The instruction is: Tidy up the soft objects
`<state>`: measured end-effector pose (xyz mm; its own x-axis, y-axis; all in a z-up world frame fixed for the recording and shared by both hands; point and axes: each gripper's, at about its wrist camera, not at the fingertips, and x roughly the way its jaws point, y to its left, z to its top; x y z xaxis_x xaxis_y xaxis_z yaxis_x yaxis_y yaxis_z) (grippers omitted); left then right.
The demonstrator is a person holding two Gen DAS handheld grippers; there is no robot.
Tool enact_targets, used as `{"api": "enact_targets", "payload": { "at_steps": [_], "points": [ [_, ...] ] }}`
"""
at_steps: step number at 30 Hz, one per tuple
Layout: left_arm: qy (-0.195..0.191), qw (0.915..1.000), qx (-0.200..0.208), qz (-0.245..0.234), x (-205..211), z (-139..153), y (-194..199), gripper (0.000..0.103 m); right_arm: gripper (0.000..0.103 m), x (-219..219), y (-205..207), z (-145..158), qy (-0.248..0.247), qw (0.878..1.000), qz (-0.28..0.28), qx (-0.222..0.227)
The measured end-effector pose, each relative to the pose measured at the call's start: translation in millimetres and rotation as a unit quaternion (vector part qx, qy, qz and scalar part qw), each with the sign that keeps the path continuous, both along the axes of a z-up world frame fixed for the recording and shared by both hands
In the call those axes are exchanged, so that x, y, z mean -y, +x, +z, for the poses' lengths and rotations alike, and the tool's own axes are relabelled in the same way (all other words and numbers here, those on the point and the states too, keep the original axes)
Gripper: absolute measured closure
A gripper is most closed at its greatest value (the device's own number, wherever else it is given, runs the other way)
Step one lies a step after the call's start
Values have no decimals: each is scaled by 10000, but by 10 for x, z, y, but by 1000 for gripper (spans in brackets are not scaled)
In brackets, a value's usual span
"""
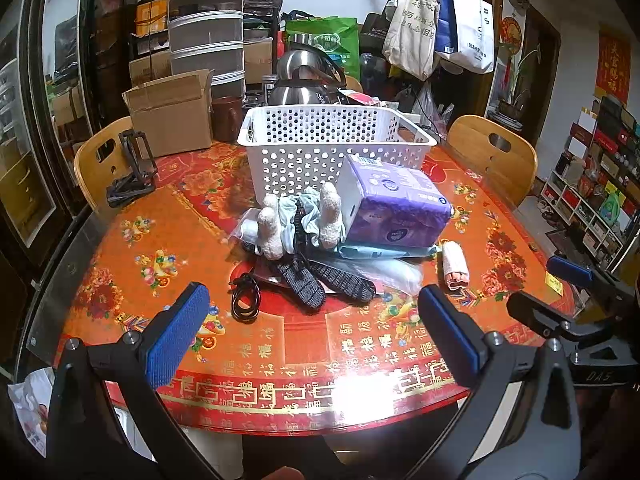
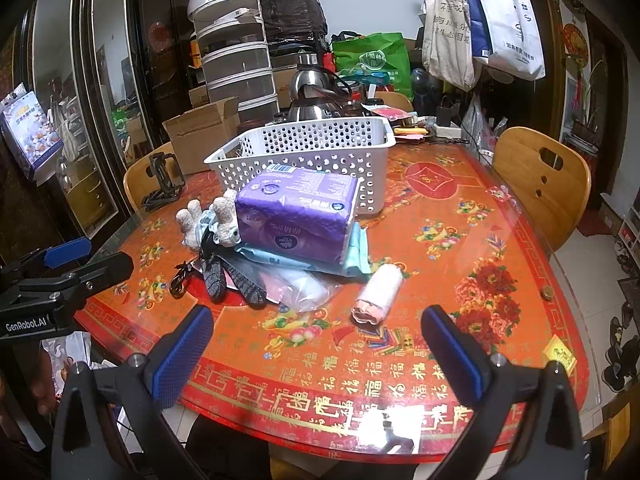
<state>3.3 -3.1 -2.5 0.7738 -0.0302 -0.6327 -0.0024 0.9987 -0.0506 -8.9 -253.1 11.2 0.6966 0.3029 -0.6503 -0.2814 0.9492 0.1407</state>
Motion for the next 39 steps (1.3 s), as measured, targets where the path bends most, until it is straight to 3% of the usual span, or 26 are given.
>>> {"api": "enact_targets", "payload": {
  "at_steps": [39],
  "points": [
    [-7, 10000, -10, 4, -1, 3, 2, 0, 0, -10, 4, -25, 0, 10000, 9, -38]
  ]
}}
